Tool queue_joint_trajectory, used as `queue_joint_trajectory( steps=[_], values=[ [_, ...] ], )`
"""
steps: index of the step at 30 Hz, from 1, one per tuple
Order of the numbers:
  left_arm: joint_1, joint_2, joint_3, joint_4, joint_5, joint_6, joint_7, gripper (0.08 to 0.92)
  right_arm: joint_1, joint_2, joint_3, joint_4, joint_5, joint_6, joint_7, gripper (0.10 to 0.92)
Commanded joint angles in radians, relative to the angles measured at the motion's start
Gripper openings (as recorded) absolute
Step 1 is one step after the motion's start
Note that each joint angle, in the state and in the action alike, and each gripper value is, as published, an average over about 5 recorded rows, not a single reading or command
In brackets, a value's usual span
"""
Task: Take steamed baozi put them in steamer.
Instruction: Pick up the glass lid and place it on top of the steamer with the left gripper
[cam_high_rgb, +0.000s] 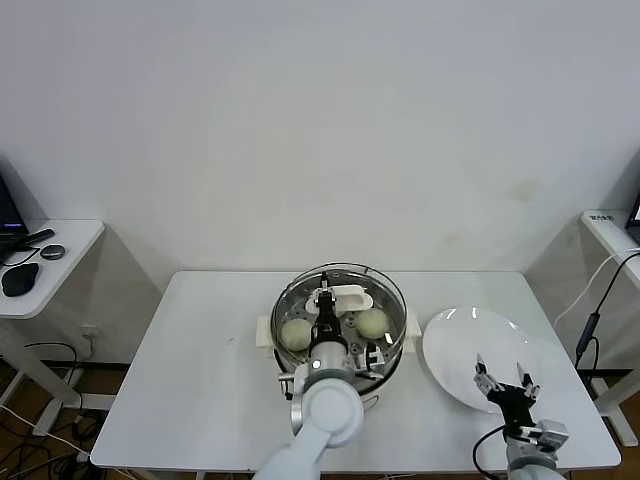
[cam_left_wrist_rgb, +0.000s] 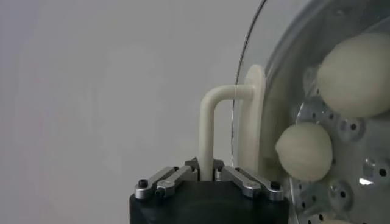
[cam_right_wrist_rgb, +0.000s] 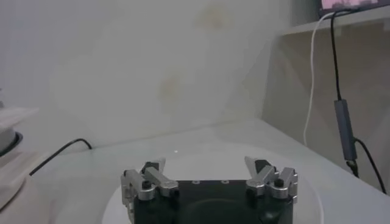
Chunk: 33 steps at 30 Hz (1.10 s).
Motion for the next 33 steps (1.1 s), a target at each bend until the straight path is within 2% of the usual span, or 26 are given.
queue_joint_trajectory(
  steps=[1, 28, 33],
  values=[
    [0.007, -0.004, 0.009, 0.025, 0.058, 0.000, -0.003, 0.176, 0.002, 0.004, -0.002, -0.006, -0.007, 0.002, 0.000, 0.823],
    [0.029, 0.005, 0.011, 0.022, 0.069, -0.001, 0.010, 0.176, 0.009, 0.010, -0.010, -0.031, -0.036, 0.018, 0.003, 0.823],
    [0.037, 0.015, 0.017, 0.014, 0.035, -0.008, -0.047, 0.176, 0.009, 0.009, -0.010, -0.028, -0.036, 0.017, 0.003, 0.823]
  ],
)
